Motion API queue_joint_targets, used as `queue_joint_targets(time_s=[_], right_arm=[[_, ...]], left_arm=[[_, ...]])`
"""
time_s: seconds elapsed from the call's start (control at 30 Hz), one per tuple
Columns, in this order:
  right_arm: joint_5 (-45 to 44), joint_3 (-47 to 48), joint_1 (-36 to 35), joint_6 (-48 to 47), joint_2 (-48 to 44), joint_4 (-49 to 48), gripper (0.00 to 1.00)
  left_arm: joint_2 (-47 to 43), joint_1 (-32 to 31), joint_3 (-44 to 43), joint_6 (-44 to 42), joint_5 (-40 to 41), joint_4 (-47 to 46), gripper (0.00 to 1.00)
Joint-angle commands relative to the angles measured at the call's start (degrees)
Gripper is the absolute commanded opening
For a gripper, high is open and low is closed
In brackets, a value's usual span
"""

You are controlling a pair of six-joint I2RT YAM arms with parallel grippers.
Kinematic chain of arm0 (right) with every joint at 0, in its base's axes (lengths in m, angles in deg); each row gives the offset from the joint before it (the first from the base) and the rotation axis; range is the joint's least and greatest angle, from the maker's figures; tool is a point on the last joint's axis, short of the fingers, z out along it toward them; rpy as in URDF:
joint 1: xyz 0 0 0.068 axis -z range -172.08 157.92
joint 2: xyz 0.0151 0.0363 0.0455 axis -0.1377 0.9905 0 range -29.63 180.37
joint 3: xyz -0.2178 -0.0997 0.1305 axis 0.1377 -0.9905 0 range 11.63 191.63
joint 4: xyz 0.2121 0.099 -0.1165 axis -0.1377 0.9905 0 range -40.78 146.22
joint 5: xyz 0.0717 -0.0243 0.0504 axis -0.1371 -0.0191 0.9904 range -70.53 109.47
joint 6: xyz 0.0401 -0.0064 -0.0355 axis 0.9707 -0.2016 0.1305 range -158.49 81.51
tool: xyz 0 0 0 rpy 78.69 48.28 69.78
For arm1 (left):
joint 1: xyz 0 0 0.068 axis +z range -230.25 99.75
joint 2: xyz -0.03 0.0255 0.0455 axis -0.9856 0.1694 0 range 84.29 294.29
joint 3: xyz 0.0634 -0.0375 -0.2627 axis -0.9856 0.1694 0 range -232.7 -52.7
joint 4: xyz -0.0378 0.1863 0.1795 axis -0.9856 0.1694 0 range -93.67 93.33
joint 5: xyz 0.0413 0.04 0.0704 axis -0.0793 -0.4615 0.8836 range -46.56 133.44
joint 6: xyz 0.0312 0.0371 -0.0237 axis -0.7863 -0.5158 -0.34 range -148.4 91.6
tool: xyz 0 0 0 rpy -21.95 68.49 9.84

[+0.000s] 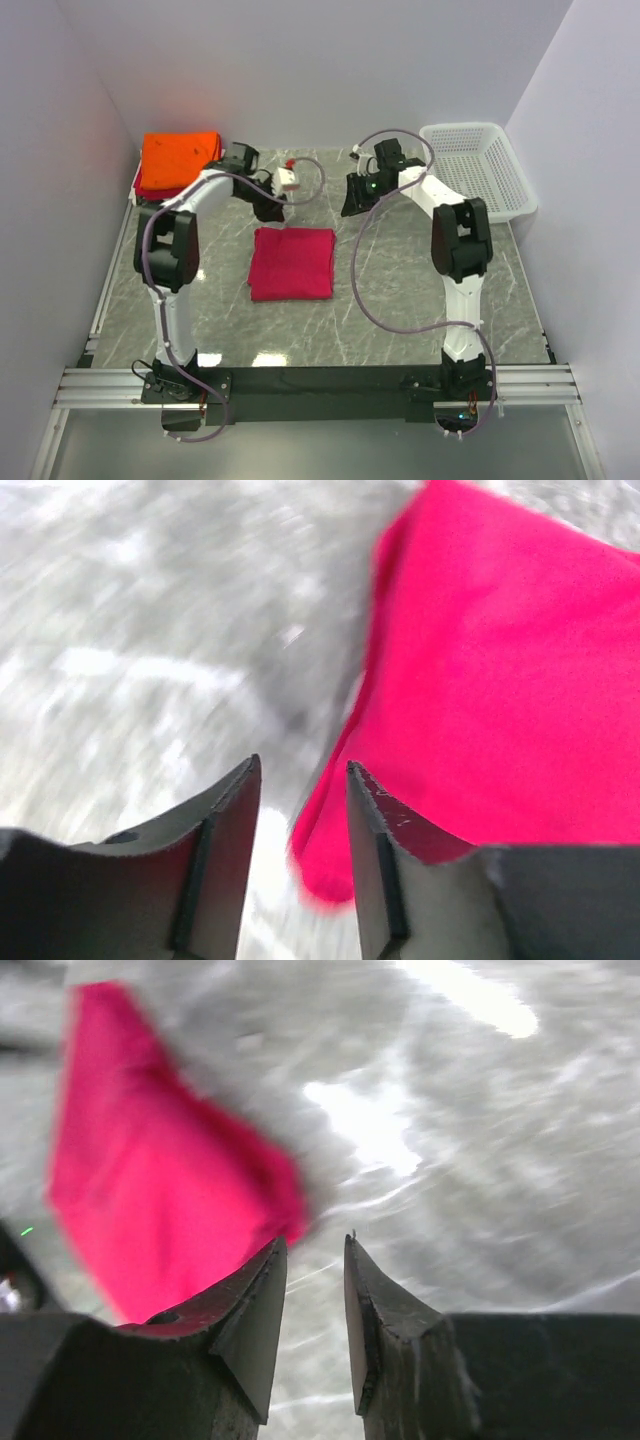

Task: Fold and stack the t-shirts
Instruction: Fold the tshirt

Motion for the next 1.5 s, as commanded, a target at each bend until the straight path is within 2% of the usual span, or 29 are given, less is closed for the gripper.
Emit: queue_joint_targets(time_s=[0.0, 0.2, 0.53, 1.13, 1.23, 1.3, 1.47], right_arm=[[5.91, -3.02, -1.6, 0.56, -7.92, -3.36, 0.36], [10.31, -3.2, -5.3, 3.1, -5.04, -3.1, 0.35], [6.71, -2.5, -6.88, 3.46, 2.88, -2.48, 0.31], [3.54, -2.32, -7.06, 2.05, 4.02, -1.34, 0.29], [3.46, -2.5, -7.14, 2.05, 3.93, -1.52, 0.29], [3.37, -2.68, -7.14, 1.88, 3.93, -1.52, 0.29], [3.02, -2.85, -7.06, 1.61, 3.93, -1.43, 0.29]], left_arm=[[-6.08, 4.05, 0.12, 6.73, -2.76, 0.61, 0.44], [-1.96, 5.73, -0.48, 11.39, 0.23, 2.1, 0.43], [4.9, 5.91, -5.32, 13.51, 1.2, 5.09, 0.45], [7.54, 6.17, -6.73, 12.8, 0.15, 10.89, 0.37], [7.63, 6.35, -7.08, 12.98, -0.29, 11.42, 0.31], [7.54, 6.35, -7.26, 13.07, -0.73, 11.59, 0.22], [8.07, 6.96, -9.19, 13.15, -1.34, 13.0, 0.11]])
